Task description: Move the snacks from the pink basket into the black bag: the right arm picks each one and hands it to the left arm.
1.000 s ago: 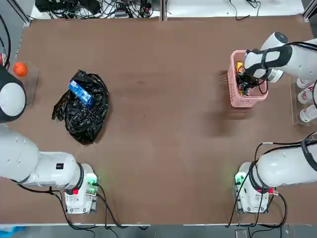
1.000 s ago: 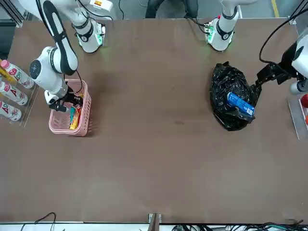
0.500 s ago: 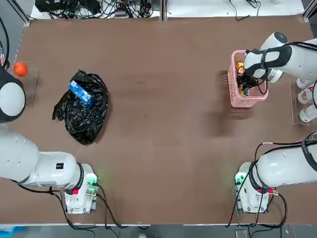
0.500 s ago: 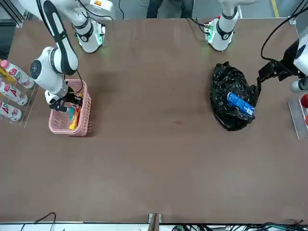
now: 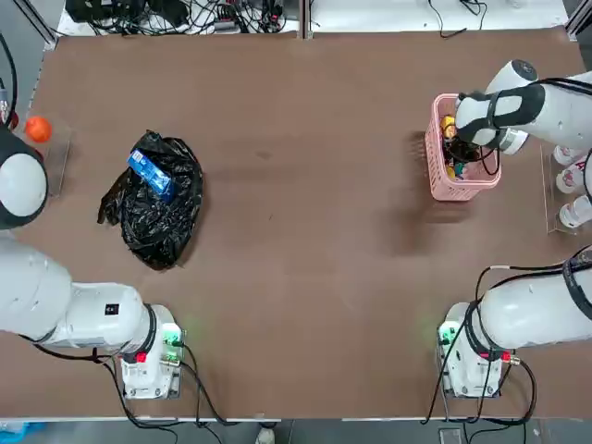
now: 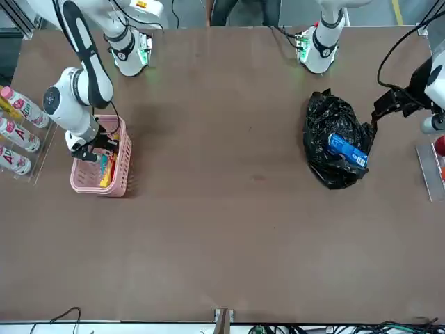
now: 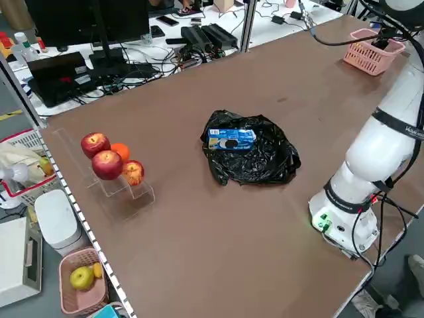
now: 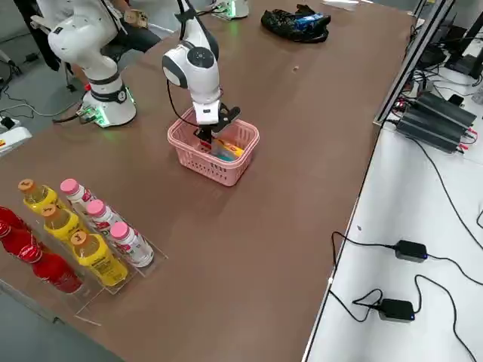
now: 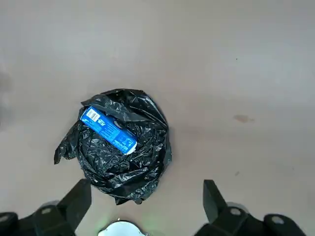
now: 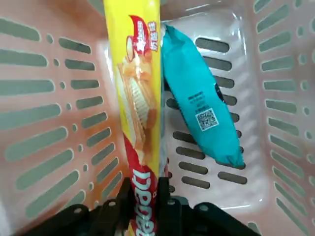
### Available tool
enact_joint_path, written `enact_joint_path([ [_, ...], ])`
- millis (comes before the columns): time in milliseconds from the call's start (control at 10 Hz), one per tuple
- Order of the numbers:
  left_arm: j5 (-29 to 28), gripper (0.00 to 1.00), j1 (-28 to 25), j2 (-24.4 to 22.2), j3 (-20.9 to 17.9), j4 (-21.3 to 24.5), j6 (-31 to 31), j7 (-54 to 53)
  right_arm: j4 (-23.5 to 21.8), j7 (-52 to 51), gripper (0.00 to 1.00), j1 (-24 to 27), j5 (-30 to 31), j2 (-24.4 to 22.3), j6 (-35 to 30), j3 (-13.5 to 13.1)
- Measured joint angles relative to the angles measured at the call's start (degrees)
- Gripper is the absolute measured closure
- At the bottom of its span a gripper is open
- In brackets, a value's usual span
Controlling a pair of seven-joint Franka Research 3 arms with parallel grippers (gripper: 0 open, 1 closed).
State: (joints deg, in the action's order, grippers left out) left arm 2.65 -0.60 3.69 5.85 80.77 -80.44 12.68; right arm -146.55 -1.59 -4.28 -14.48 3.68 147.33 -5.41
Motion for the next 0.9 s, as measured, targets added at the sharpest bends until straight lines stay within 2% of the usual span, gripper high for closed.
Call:
enact_joint_path([
  [900,0.0,0.00,-0.1,0.8,0.0,0.0,0.0,0.1,11.1,-2.2,0.77,0.5,0.1,0.0,-18.3,-0.6],
])
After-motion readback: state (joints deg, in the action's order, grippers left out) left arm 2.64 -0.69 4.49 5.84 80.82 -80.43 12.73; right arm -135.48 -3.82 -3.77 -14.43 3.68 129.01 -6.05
